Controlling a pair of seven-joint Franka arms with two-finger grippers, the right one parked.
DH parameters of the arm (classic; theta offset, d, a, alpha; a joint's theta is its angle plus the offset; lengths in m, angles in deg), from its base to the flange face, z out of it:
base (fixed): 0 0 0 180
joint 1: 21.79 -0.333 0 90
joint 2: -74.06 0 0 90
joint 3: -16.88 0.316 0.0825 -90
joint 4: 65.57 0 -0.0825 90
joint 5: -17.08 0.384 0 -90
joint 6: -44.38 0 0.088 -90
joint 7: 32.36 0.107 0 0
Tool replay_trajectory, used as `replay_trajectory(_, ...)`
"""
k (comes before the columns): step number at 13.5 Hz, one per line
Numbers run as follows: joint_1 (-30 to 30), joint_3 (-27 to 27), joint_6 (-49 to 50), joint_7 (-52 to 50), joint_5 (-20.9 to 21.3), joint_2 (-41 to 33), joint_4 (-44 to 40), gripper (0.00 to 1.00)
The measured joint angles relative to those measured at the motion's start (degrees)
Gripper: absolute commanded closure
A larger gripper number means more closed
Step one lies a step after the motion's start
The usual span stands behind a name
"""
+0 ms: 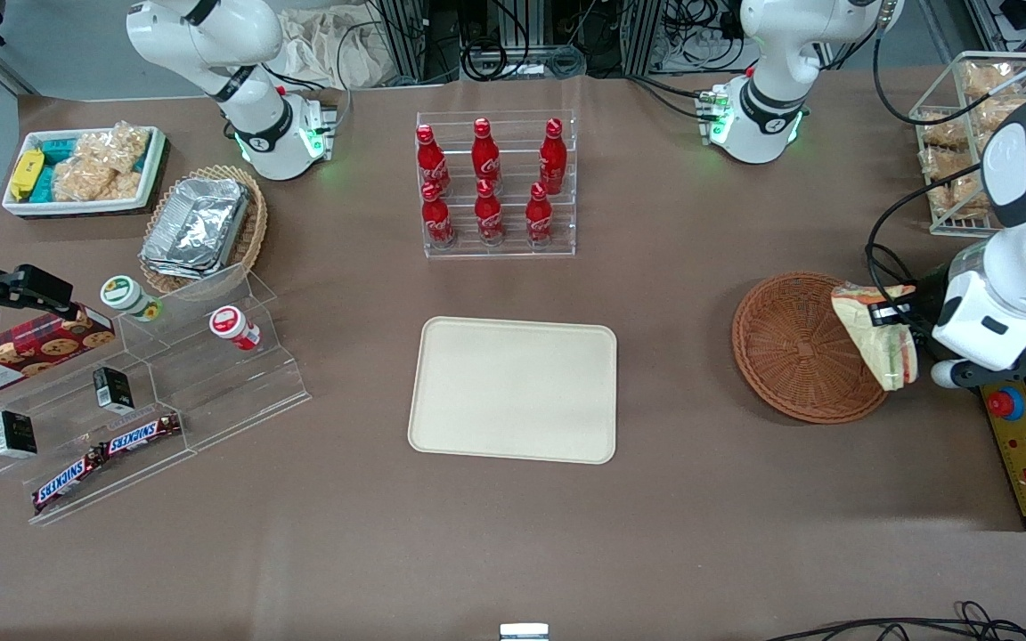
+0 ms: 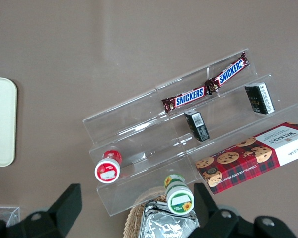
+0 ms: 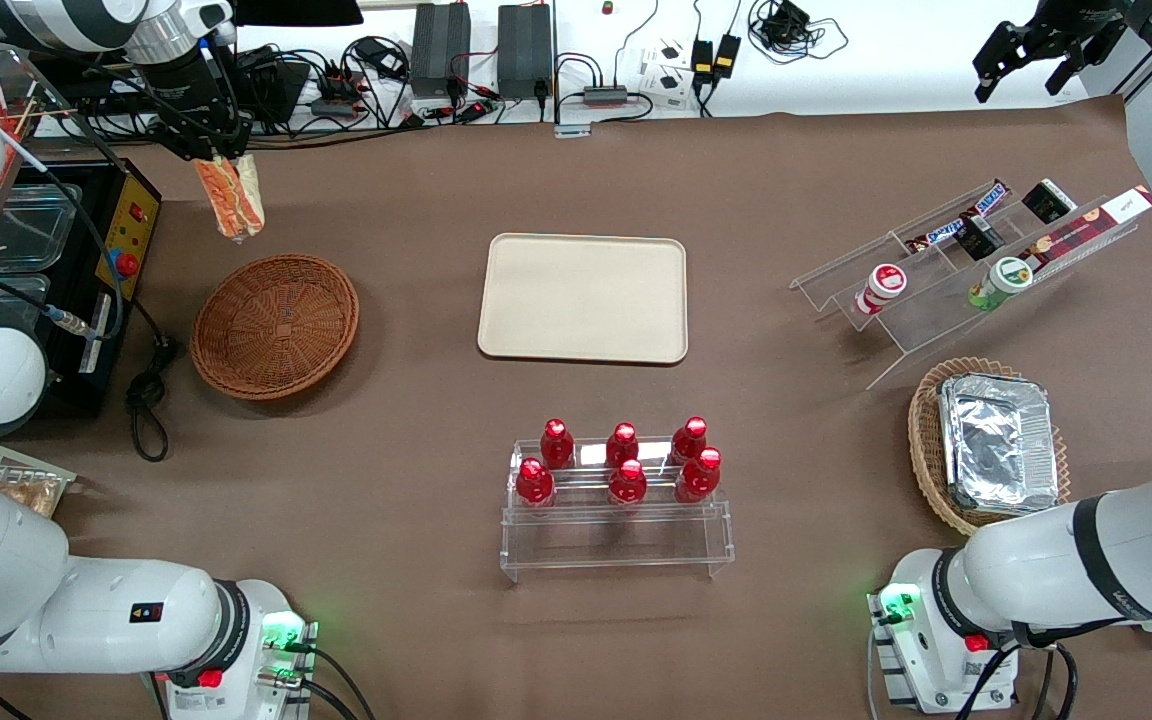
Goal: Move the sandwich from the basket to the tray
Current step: 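Carry the sandwich with the left gripper over the cream tray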
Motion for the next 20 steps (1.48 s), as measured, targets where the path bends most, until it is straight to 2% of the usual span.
replay_trajectory(4,0.56,-8.25,-5.55,0.52,-0.52,2.48,0.0,1.0)
replay_trajectory(8,1.95,-14.55,-14.33,-2.51,-0.6,8.28,0.13,1.0)
replay_trajectory(14,10.87,-15.11,-29.39,-12.09,-0.47,17.98,0.12,1.0)
replay_trajectory(19,13.2,-15.11,-33.86,-13.08,-0.46,23.9,0.12,1.0)
replay_trajectory(20,13.19,-15.08,-33.95,-13.08,-0.46,25.03,0.11,0.97)
